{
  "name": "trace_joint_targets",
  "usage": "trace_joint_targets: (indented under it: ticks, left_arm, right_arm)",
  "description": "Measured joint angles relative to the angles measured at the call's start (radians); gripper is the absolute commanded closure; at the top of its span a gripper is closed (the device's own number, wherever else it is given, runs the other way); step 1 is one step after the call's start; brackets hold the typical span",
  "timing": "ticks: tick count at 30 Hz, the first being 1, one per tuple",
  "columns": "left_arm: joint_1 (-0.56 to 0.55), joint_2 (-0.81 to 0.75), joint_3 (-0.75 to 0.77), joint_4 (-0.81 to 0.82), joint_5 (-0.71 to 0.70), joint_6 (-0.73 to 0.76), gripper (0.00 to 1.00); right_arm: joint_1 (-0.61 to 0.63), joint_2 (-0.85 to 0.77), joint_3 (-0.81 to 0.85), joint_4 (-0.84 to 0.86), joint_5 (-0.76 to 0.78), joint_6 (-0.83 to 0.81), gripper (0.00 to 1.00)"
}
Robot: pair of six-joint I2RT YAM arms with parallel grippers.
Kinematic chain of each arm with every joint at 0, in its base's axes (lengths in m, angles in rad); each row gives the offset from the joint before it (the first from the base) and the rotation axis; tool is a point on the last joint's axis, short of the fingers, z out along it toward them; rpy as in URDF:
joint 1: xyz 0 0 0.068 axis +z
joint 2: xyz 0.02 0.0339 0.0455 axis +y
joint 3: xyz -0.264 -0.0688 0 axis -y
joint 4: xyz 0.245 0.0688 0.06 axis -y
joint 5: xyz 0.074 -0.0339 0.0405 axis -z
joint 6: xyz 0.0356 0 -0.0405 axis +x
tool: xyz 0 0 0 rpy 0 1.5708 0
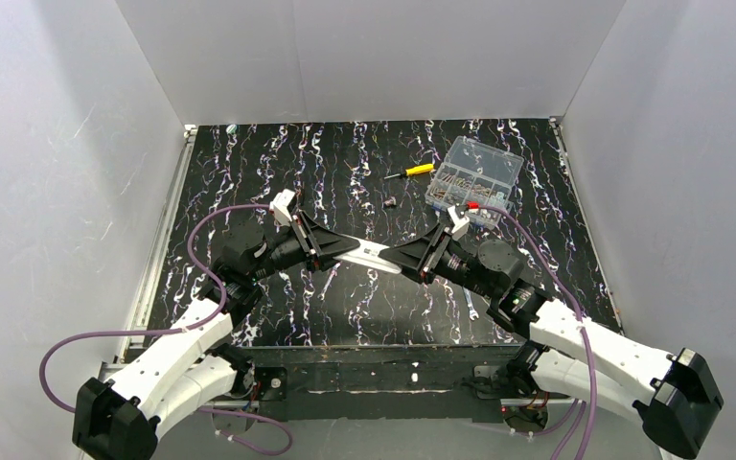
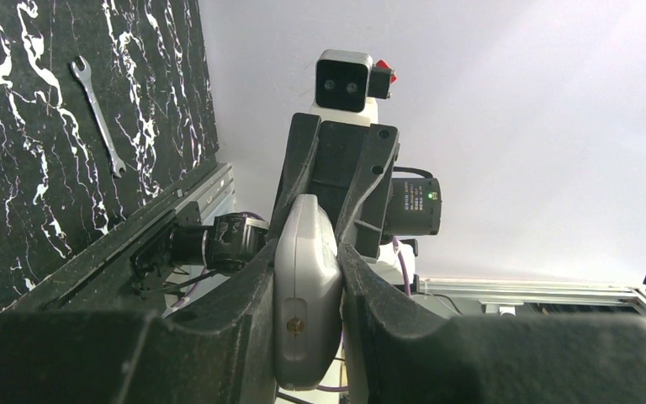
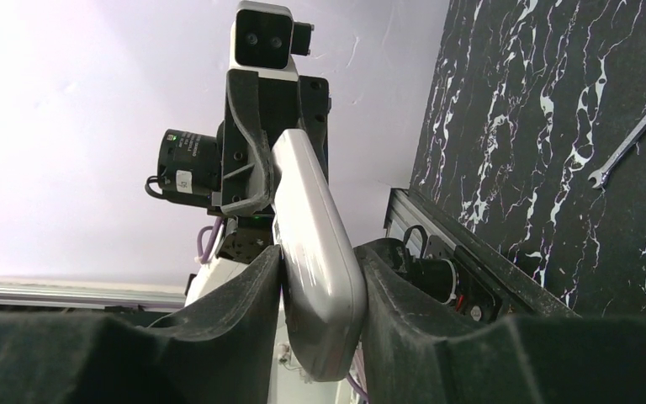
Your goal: Load the batteries into the remote control
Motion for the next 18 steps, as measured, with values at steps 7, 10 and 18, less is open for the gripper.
trace_joint_targets:
  ticks: [7,10,18]
  left_arm:
    - [0.0,-0.001,0.0,0.006,0.0,0.002,0.99]
    - [0.0,-0.003,0.0,0.003,-0.001,0.005,0.82]
    - [-0.002,-0.012,0.0,-0.038,-0.013,0.026,0.45]
  right_arm:
    - [-0.001,0.001,-0.014,0.031,0.0,0.025,0.78]
    - [-0.001,0.001,-0.019,0.043,0.0,0.029,0.92]
    - [-0.001,-0.01,-0.058,0.095,0.002,0.023,0.99]
